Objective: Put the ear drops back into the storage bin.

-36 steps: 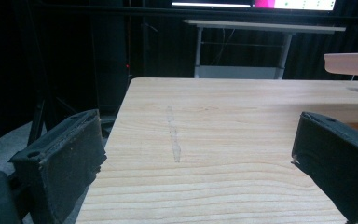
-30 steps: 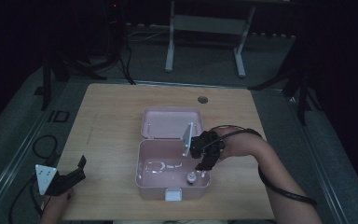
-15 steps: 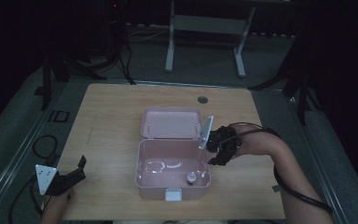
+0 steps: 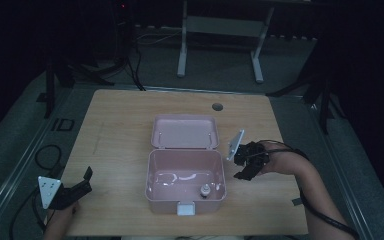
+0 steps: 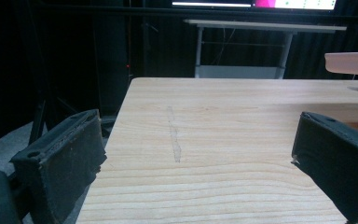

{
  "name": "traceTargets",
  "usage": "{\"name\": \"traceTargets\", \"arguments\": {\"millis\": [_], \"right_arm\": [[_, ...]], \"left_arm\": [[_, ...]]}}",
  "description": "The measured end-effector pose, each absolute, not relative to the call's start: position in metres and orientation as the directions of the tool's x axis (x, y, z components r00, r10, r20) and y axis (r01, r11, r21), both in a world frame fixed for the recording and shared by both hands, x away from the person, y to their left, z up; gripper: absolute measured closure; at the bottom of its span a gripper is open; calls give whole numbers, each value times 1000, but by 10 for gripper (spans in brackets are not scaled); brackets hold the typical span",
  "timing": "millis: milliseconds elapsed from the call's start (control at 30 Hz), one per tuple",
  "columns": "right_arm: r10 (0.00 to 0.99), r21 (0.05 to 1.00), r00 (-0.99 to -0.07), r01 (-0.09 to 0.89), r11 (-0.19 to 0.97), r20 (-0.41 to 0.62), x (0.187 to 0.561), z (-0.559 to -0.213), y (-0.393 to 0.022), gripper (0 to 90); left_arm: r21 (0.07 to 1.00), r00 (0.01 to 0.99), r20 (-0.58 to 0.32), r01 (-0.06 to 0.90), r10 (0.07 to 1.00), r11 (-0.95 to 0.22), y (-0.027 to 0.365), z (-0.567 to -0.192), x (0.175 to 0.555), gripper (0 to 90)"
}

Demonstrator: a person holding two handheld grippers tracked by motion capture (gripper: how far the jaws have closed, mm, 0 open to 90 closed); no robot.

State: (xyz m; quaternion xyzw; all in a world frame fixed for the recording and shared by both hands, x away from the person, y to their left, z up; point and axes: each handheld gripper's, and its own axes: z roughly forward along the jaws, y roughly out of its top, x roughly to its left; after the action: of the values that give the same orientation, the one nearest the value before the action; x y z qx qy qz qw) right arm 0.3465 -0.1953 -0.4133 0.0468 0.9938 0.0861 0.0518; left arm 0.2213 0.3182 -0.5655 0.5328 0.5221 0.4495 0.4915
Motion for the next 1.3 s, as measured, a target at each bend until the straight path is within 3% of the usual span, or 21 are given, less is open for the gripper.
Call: {"name": "traceTargets", "arguments": {"millis": [300, 433, 567, 700, 867, 1167, 1300], "right_arm": [[194, 230, -976, 168, 959, -95, 352, -452, -215, 441], [226, 246, -970, 198, 949, -91, 353, -466, -221, 388], [264, 280, -961, 231, 932, -84, 353, -475, -226, 284], [309, 316, -950, 278, 907, -53, 351, -489, -234, 120], [364, 363, -931, 333, 870, -18, 351, -499, -241, 112], [457, 449, -887, 384, 807, -62, 350, -509, -255, 112], [522, 539, -850, 407, 738, -72, 348, -514, -264, 112]], "left_arm": [[993, 50, -34, 116, 998, 28, 318, -565, 221, 24], [993, 51, -34, 116, 998, 28, 318, -565, 221, 24], [993, 50, -34, 115, 998, 29, 318, -565, 221, 24], [993, 50, -35, 115, 998, 29, 318, -565, 221, 24], [993, 50, -34, 115, 998, 28, 318, -565, 221, 24], [993, 49, -35, 116, 998, 29, 318, -565, 221, 24], [993, 50, -35, 115, 998, 29, 318, -565, 221, 24]]}}
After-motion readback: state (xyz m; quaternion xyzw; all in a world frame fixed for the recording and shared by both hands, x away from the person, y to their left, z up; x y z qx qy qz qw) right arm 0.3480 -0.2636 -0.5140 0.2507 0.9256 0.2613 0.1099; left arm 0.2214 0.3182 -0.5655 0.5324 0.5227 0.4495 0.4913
